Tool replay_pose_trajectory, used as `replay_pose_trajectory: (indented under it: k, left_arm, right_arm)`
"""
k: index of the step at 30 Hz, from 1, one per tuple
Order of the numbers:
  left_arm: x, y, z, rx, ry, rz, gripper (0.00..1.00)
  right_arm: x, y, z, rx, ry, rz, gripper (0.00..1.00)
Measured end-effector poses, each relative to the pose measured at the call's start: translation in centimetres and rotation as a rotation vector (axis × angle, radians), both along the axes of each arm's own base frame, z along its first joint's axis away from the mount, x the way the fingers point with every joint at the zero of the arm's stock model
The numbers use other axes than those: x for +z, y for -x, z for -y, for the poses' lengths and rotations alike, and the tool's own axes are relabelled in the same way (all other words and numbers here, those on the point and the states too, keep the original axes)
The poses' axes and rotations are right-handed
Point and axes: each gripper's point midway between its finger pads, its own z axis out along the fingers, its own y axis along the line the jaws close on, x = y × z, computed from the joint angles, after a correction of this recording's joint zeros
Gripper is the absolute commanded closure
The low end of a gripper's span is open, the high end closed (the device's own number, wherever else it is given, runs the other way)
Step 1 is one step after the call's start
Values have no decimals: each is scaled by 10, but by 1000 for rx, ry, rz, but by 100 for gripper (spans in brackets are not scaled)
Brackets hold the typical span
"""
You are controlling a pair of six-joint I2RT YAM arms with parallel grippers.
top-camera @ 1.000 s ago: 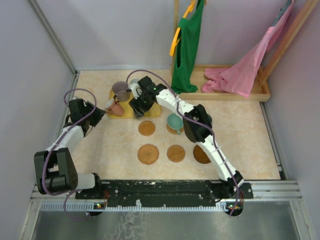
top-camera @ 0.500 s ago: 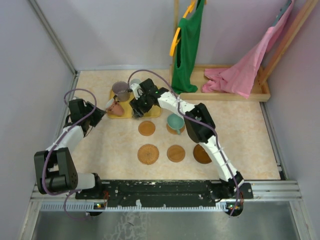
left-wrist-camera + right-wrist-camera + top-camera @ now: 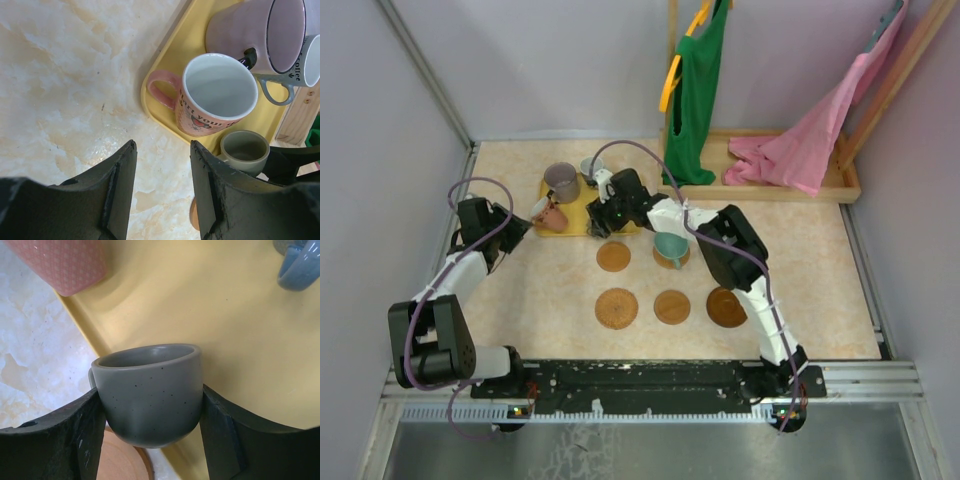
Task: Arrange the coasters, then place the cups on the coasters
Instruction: Pick up the cup from the tray.
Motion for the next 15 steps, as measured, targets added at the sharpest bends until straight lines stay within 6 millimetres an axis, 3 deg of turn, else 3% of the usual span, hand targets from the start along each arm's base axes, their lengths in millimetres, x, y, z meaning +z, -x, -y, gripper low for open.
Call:
replay_pose_trajectory:
  k: [8, 15]
  left_arm:
    - [1, 0, 1, -3, 2, 3, 47]
    - [4, 0, 1, -7, 2, 12, 47]
  right_arm:
    - [2, -3, -10, -61, -124, -9, 100]
    - [26, -15, -24, -94, -241, 15, 100]
